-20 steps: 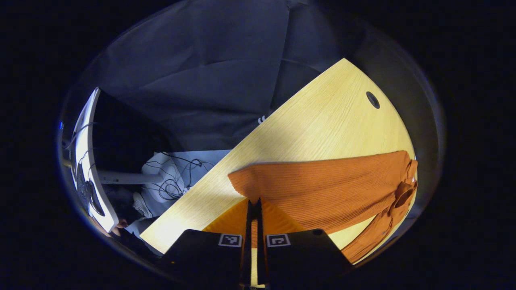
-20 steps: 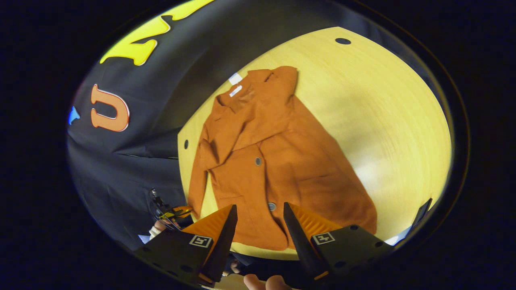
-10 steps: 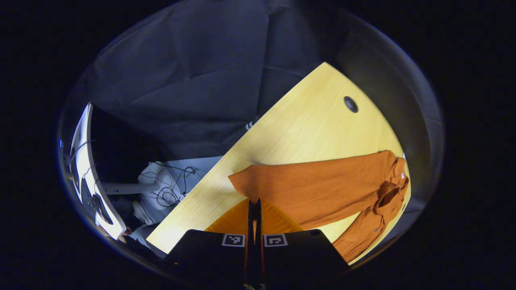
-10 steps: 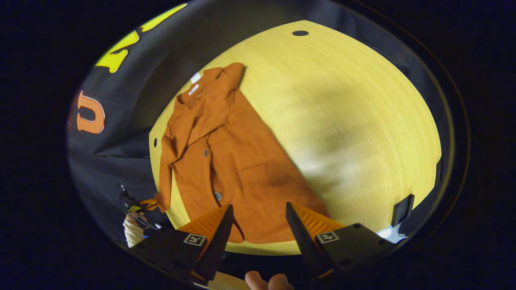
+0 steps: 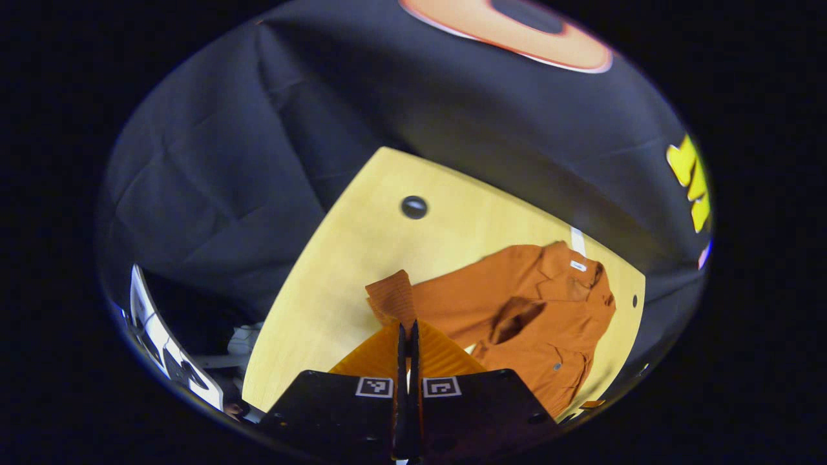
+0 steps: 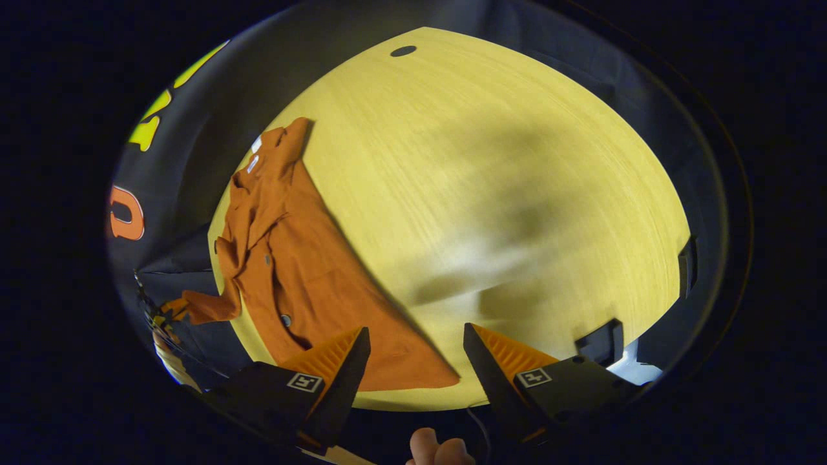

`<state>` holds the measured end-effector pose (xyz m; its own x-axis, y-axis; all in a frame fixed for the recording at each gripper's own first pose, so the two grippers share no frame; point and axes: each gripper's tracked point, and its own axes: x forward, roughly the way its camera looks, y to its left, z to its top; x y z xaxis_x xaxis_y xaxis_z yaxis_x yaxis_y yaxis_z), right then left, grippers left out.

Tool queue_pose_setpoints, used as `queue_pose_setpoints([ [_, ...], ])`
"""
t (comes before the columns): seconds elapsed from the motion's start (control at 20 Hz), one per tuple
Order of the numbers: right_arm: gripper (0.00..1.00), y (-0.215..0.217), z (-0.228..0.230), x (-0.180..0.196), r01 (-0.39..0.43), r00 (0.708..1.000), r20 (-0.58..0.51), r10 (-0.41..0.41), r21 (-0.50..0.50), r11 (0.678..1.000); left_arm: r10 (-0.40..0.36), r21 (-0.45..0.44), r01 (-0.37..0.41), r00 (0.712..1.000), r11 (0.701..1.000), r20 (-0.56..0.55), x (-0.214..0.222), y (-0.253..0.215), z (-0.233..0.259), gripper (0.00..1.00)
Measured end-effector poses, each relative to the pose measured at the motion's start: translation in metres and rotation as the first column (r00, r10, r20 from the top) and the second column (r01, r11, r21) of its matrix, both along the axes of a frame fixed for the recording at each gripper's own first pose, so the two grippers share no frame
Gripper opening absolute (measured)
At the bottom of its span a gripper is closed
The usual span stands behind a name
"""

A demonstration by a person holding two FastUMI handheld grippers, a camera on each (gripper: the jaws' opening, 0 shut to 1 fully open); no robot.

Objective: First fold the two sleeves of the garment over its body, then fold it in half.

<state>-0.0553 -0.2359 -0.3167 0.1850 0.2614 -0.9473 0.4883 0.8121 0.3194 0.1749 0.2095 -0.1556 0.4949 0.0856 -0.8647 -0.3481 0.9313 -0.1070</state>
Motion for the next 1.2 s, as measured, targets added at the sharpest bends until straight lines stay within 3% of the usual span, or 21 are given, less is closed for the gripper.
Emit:
queue_pose_setpoints([
  [0.1, 0.95, -0.012, -0.003, -0.004, -0.006, 1.000, -0.002, 0.006, -0.007, 1.000, -0.067, 0.019, 0.067, 0.998, 0.998, 0.010, 0.023, -0.045, 0.010, 0.03],
  [0.25, 0.95, -0.032, -0.015, -0.006, 0.003, 1.000, -0.001, -0.003, -0.012, 1.000, -0.141, -0.023, 0.142, 0.988, 0.990, 0.058, 0.055, -0.126, 0.034, 0.03],
  [0.4, 0.95, -0.043, -0.015, -0.012, 0.006, 1.000, 0.002, -0.006, 0.027, 1.000, -0.231, 0.038, 0.229, 0.971, 0.973, 0.068, 0.088, -0.189, 0.050, 0.03],
  [0.7, 0.95, -0.070, -0.019, -0.012, 0.015, 1.000, 0.026, -0.016, 0.055, 0.998, -0.349, 0.041, 0.348, 0.937, 0.937, 0.012, 0.123, -0.308, 0.027, 0.03],
  [0.8, 0.95, -0.079, -0.022, -0.014, 0.030, 0.999, 0.034, -0.032, 0.060, 0.998, -0.360, 0.028, 0.360, 0.933, 0.932, -0.002, 0.130, -0.335, 0.012, 0.03],
  [1.1, 0.95, -0.100, -0.031, -0.032, 0.038, 0.999, 0.025, -0.038, 0.024, 0.999, -0.347, -0.139, 0.336, 0.936, 0.932, -0.062, 0.147, -0.424, -0.022, 0.03],
  [1.2, 0.95, -0.104, -0.033, -0.035, 0.062, 0.998, 0.031, -0.063, 0.018, 0.998, -0.370, -0.126, 0.358, 0.925, 0.925, -0.090, 0.154, -0.442, -0.023, 0.03],
])
